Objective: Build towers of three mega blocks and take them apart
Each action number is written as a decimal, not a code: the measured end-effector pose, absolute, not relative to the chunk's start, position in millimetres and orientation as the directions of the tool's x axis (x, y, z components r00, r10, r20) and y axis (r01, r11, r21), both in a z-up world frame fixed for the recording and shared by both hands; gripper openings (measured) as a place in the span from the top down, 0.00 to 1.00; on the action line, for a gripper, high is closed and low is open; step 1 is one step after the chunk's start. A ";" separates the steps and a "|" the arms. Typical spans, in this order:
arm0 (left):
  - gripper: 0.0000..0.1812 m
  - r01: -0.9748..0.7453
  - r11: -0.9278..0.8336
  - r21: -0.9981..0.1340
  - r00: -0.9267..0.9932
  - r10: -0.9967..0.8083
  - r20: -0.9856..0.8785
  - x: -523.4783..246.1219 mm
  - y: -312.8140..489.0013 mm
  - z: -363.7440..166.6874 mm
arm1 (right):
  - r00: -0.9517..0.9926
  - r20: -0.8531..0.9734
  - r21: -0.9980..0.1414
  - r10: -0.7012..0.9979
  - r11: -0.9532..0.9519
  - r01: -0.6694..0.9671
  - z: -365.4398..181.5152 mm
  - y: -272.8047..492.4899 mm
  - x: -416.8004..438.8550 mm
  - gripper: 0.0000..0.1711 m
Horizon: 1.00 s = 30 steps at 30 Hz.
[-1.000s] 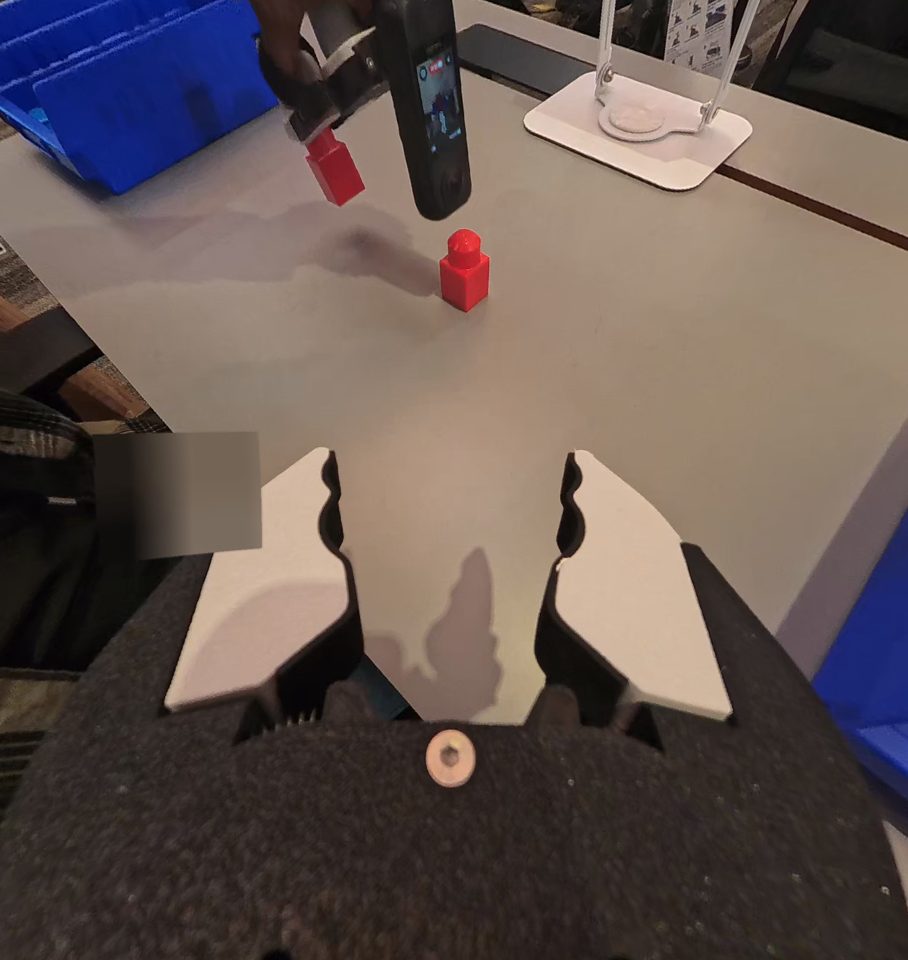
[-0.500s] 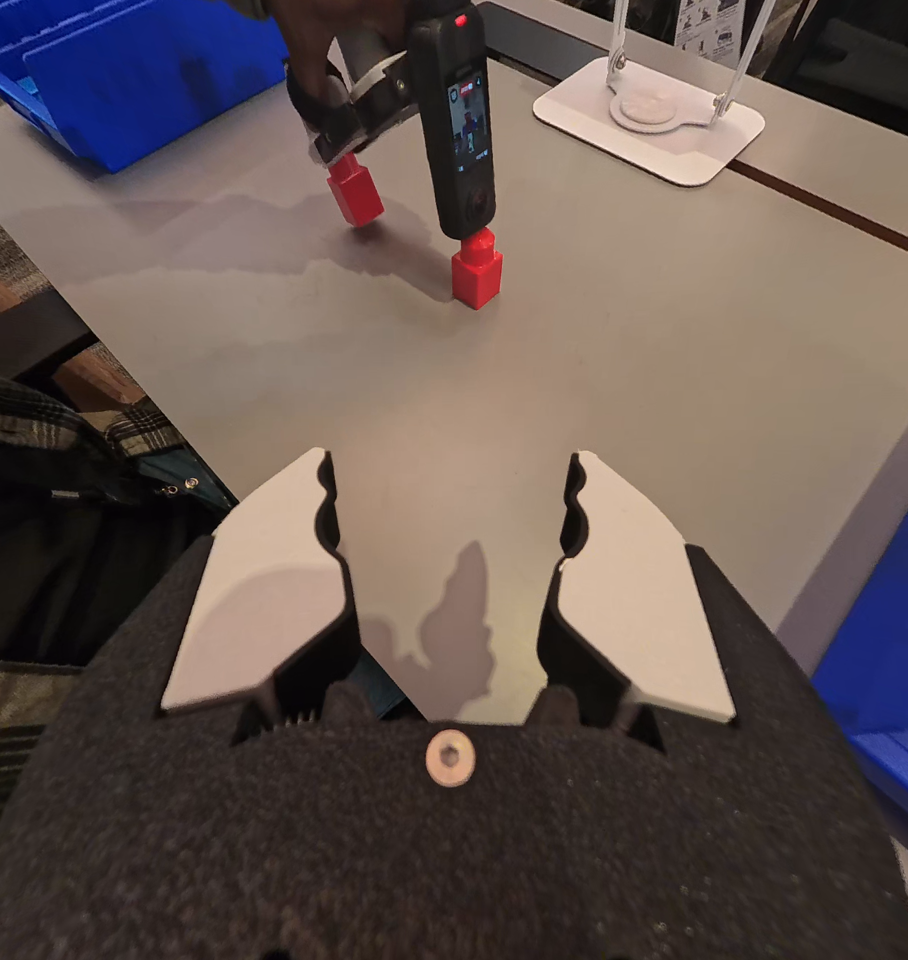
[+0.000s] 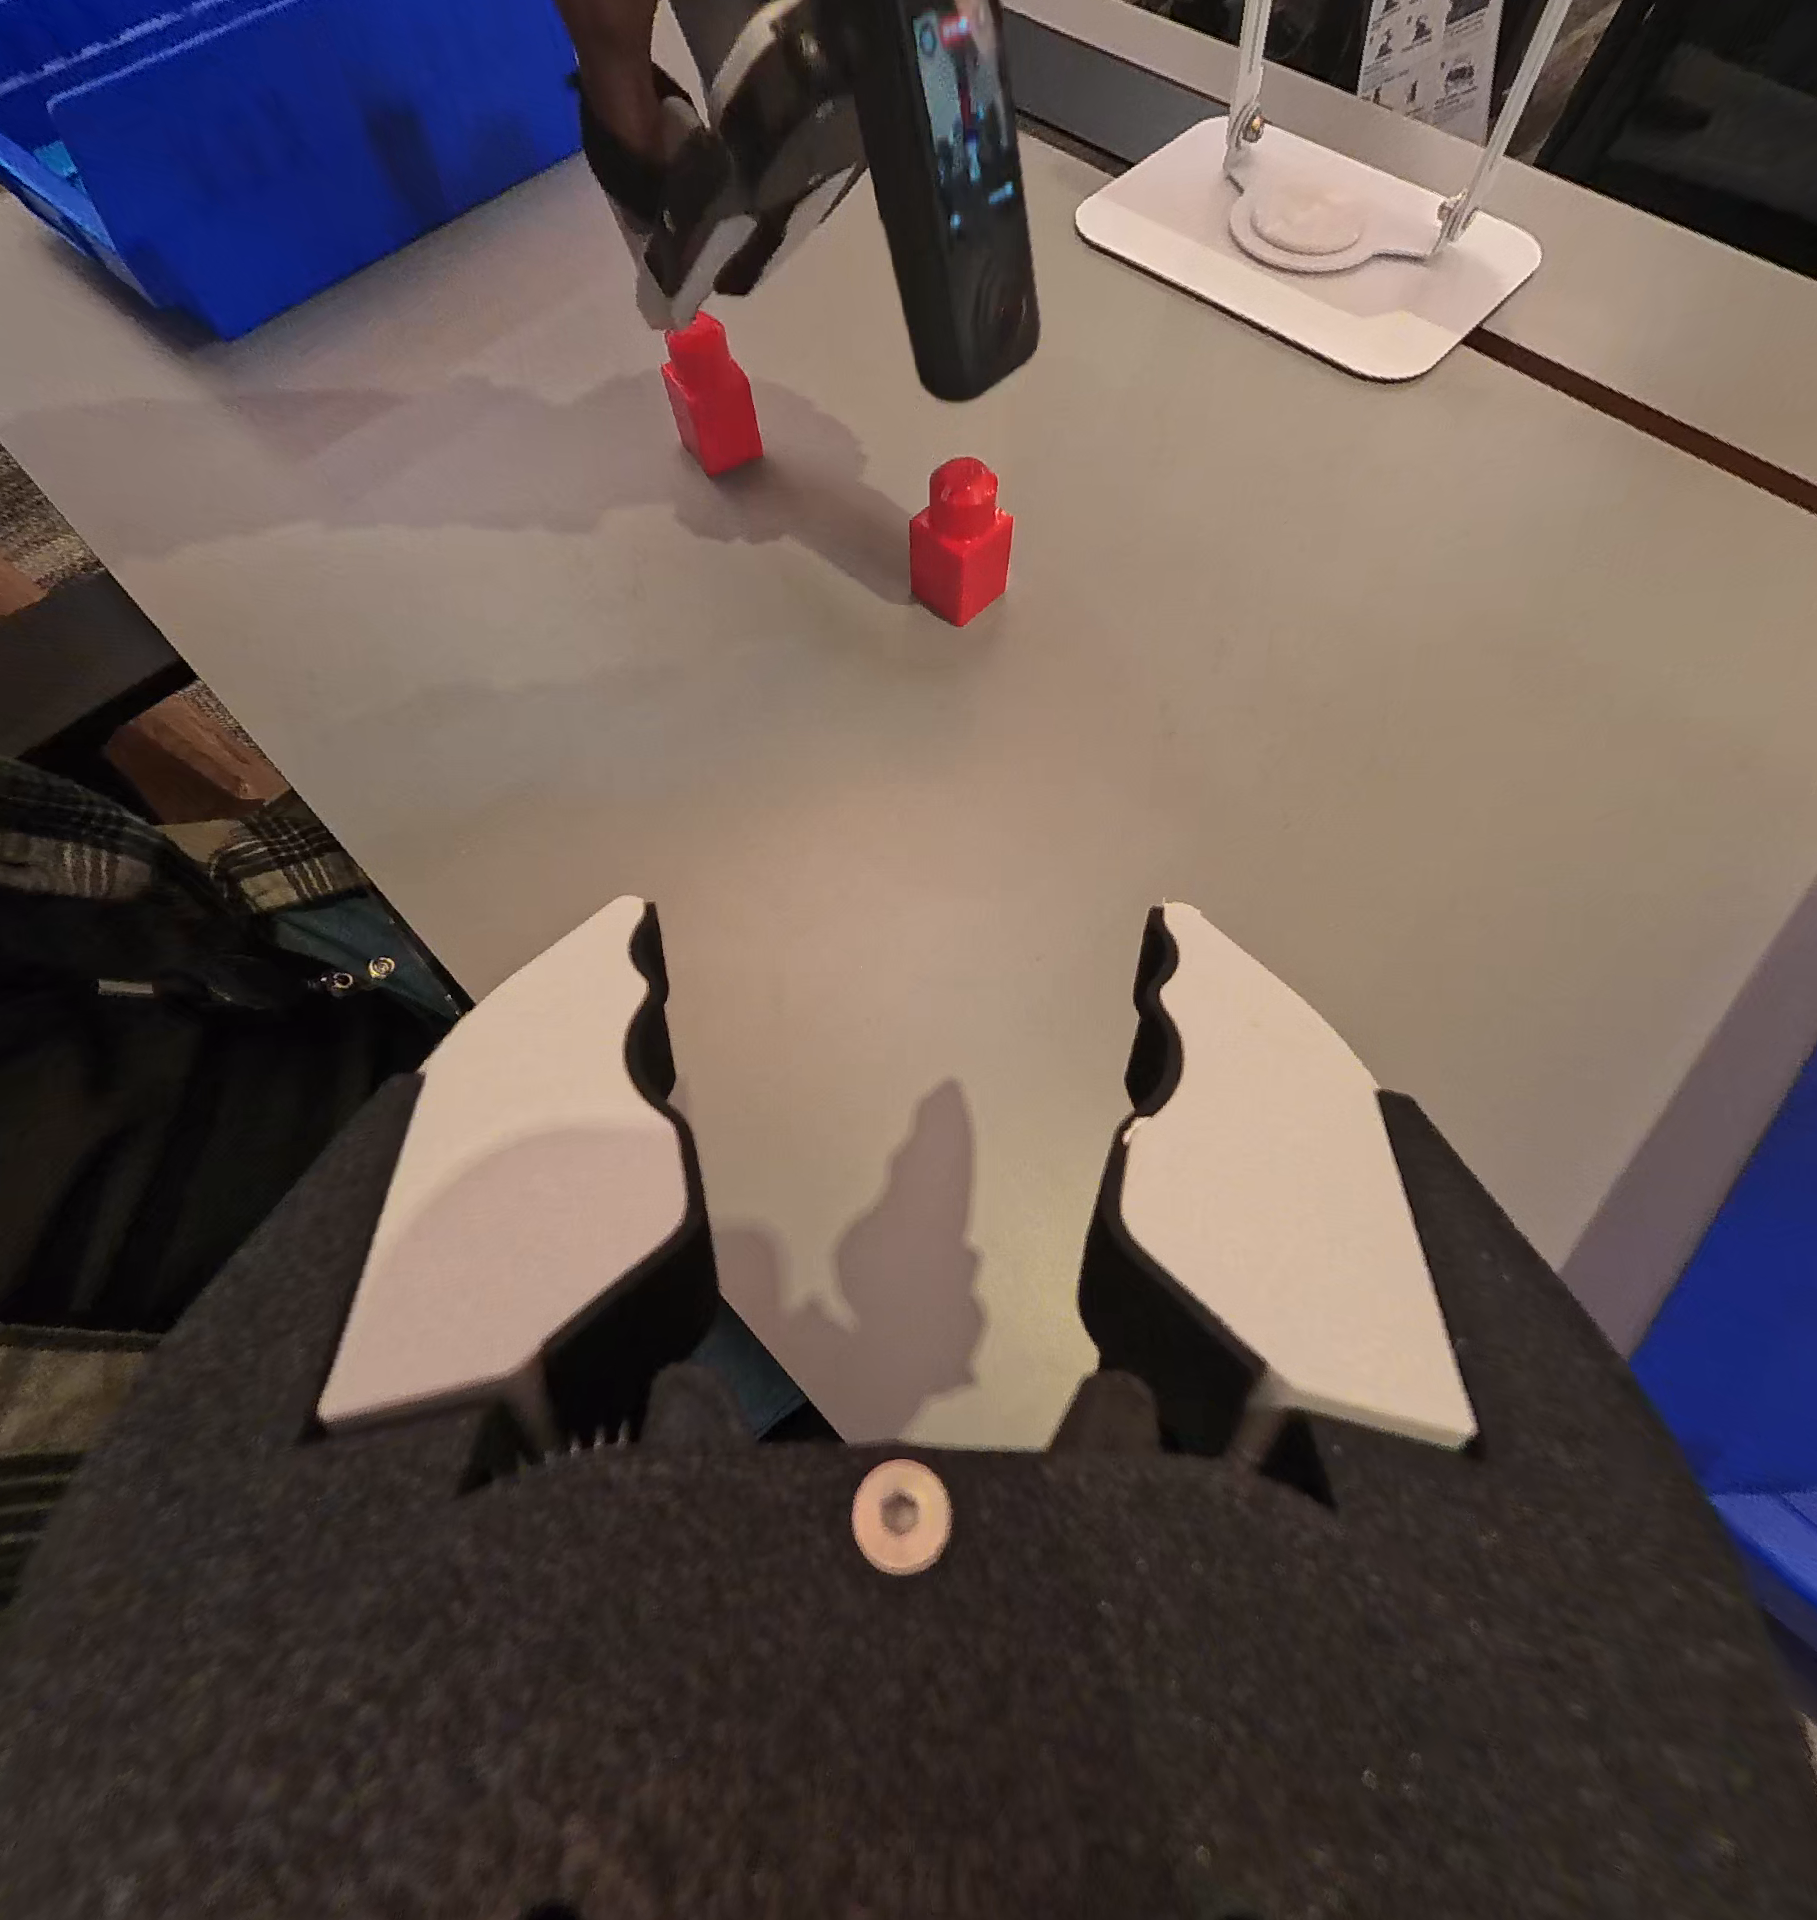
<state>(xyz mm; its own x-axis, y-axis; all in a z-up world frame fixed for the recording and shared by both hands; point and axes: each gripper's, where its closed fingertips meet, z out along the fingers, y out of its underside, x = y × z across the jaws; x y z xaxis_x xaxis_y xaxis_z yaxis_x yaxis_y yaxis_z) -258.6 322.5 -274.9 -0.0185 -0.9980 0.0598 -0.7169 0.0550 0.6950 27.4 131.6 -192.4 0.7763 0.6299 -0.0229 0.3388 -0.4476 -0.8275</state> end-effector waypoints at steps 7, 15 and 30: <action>0.74 -0.924 0.012 0.382 0.012 -0.998 0.060 -245.0 327.5 -243.5 | 0.776 -0.028 -0.828 0.630 -0.450 0.336 -194.4 133.4 25.8 0.49; 0.60 -0.918 -0.142 -0.370 0.122 -0.990 0.077 -252.7 326.8 -199.5 | 0.757 -0.054 -0.826 0.651 -0.455 0.332 -200.6 149.5 9.4 0.49; 0.60 -0.284 -0.232 -0.930 0.278 -0.949 0.152 -303.5 336.1 -202.3 | 0.541 -0.046 -0.786 0.839 -0.365 0.499 -214.1 245.1 -141.9 0.50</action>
<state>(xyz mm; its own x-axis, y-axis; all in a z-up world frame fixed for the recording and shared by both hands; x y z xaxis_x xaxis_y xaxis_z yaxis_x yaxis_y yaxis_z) -303.5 336.1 -202.3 0.2777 -0.9485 0.1521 -0.2839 -0.2323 -0.9303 -141.9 245.1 -214.1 0.5414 0.8395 -0.0464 0.4991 -0.3653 -0.7858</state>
